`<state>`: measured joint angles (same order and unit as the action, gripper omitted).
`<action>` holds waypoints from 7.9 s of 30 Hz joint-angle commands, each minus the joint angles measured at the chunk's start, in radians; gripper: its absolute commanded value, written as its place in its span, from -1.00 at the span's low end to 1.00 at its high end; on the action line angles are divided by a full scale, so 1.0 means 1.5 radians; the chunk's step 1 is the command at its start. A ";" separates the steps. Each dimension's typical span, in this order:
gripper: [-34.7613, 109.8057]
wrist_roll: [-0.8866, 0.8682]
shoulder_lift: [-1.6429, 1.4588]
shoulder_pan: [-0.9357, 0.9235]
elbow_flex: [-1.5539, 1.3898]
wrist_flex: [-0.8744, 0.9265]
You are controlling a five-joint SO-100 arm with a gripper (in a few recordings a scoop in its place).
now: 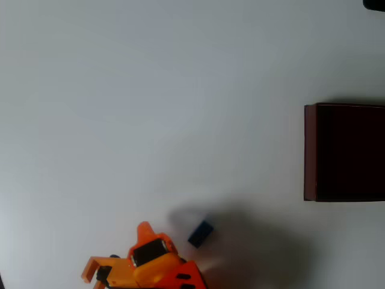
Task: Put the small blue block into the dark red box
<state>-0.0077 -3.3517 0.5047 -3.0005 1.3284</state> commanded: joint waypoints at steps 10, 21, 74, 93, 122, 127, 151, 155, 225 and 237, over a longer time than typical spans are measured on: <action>-0.52 -0.008 -0.004 0.011 -0.003 0.014; -0.52 -0.030 -0.006 0.045 -0.003 0.014; -0.52 -0.973 -0.041 0.224 0.311 -0.022; -0.39 -0.853 0.029 -0.127 0.350 -0.165; -0.17 -1.375 0.619 -0.256 0.433 0.153; -0.18 -1.382 0.710 -0.244 0.431 0.100; -0.17 -1.381 0.669 -0.309 0.234 -0.006; -0.17 -1.396 0.685 -0.298 0.227 -0.024; -0.27 -0.431 1.046 -0.801 0.551 -0.526; -0.23 -0.322 0.842 -0.777 0.551 -0.378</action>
<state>-0.5338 -1.9359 -0.6750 -2.2074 0.6596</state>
